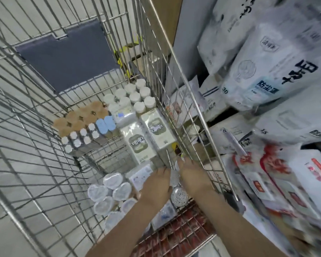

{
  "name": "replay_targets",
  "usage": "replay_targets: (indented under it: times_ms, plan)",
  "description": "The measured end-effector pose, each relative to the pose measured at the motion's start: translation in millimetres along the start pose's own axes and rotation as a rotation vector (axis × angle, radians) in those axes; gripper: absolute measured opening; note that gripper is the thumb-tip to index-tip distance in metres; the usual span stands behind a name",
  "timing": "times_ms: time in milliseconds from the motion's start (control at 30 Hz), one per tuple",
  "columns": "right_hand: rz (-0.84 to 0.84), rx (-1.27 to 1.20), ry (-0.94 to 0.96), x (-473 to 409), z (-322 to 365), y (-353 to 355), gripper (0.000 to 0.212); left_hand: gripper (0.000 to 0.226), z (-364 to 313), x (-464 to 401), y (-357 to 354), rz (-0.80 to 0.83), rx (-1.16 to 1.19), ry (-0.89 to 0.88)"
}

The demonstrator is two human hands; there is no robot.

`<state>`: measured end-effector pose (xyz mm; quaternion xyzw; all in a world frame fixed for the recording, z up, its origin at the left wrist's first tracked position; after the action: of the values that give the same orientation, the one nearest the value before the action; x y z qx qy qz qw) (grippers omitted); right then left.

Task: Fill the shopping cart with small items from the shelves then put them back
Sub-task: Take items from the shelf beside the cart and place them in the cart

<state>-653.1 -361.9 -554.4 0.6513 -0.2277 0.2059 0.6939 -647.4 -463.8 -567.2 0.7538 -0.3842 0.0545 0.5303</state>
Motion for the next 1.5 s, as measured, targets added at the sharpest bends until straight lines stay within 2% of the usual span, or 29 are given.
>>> replay_targets:
  times_ms: [233,333,467,500,633,700,800,933,1033,1133,1300,1400,1500]
  plan:
    - [-0.028,0.136,0.010,-8,0,-7,0.077,0.059,0,-13,-18,-0.014,-0.105,-0.015]
    - [-0.151,0.108,-0.048,-5,0,7,0.064,0.061,-2,-15,-17,-0.031,-0.174,-0.010]
    - [-0.176,0.085,-0.078,2,1,13,0.066,0.057,-1,-20,-13,-0.065,-0.169,0.035]
    - [-0.233,0.064,-0.095,7,0,22,0.067,0.055,0,-21,-11,-0.071,-0.171,0.043]
    - [-0.284,0.012,-0.038,18,-2,25,0.067,0.053,0,-24,-11,-0.059,-0.178,0.048]
    - [-0.317,-0.029,-0.076,25,-6,28,0.067,0.055,1,-25,-10,-0.067,-0.148,0.048]
    - [-0.409,-0.169,-0.057,40,-6,40,0.064,0.061,5,-20,3,-0.169,0.028,0.070]
    - [-0.524,-0.390,-0.052,73,-5,66,0.072,0.066,17,19,45,-0.411,0.463,0.210]
    - [-0.574,-0.672,-0.116,100,-7,87,0.067,0.056,29,56,79,-0.536,0.696,0.324]
    - [-0.618,-0.974,-0.232,130,-12,110,0.066,0.041,31,89,119,-0.603,0.897,0.329]
    - [-0.685,-1.366,-0.299,184,-18,133,0.054,0.024,-2,134,193,-0.584,1.123,0.191]
    - [-0.747,-1.555,-0.330,230,-28,146,0.049,0.029,-35,151,223,-0.504,1.191,0.120]
    - [-0.847,-1.625,-0.403,280,-46,150,0.045,0.030,-74,156,238,-0.411,1.247,0.069]
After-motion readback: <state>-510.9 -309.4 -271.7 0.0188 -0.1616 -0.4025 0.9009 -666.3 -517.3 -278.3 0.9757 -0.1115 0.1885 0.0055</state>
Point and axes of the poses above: each hand's wrist, its own x-axis away from the middle knuckle, its own y-axis out of the back of the hand, z = x × y, the point moved 7 cm from there along -x, towards the middle knuckle, and after that the axes turned 4 degrees about -z, right-handed, at the moved point
